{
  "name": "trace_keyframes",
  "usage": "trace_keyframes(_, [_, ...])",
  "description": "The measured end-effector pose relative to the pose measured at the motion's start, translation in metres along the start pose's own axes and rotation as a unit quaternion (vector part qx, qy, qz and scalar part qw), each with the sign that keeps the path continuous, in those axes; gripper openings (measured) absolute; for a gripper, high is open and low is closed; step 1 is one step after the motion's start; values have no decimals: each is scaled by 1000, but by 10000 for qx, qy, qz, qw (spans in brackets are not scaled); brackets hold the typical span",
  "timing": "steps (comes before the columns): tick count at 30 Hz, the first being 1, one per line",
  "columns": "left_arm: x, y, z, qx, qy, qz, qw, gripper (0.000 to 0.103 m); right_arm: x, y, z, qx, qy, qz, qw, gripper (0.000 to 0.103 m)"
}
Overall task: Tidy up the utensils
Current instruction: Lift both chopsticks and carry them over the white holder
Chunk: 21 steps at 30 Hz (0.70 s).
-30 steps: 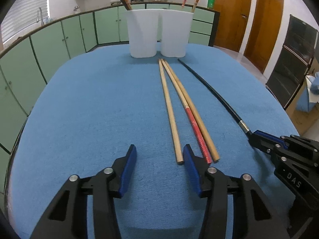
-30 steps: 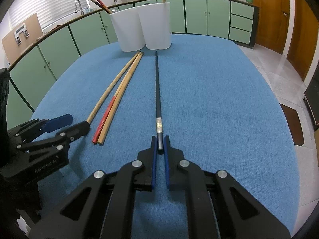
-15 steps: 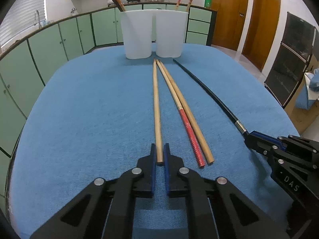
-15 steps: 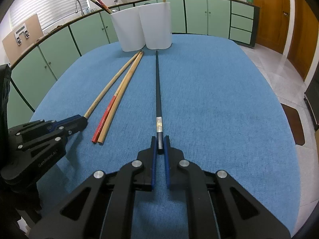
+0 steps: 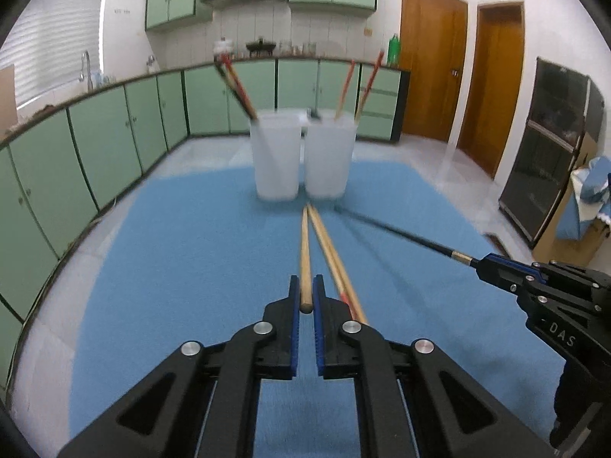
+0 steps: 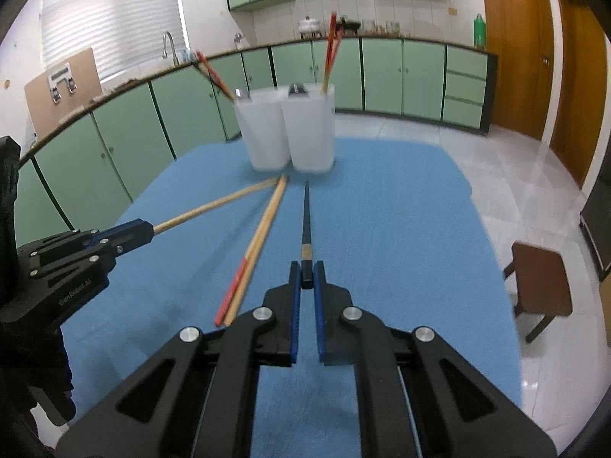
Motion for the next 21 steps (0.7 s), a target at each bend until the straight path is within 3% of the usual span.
trace_keyframes(10, [32, 21, -75, -242, -845, -11, 9961, 6, 25, 20, -71, 194, -451, -367, 9981, 6])
trace_keyframes(21, [15, 35, -129, -329, -1007, 197, 9942, 6, 13, 43, -147, 623, -489, -443, 9959, 6])
Point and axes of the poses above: each gripper's, at about its wrist camera, not at the fingertips, and x roughly against the way its jaws point, y to its left, z to its underside, the point moved 3 cm from there along -x, roughly the way its jaws point, and after that the axes turned 15 degrees about -x, right-handed, at the moved point
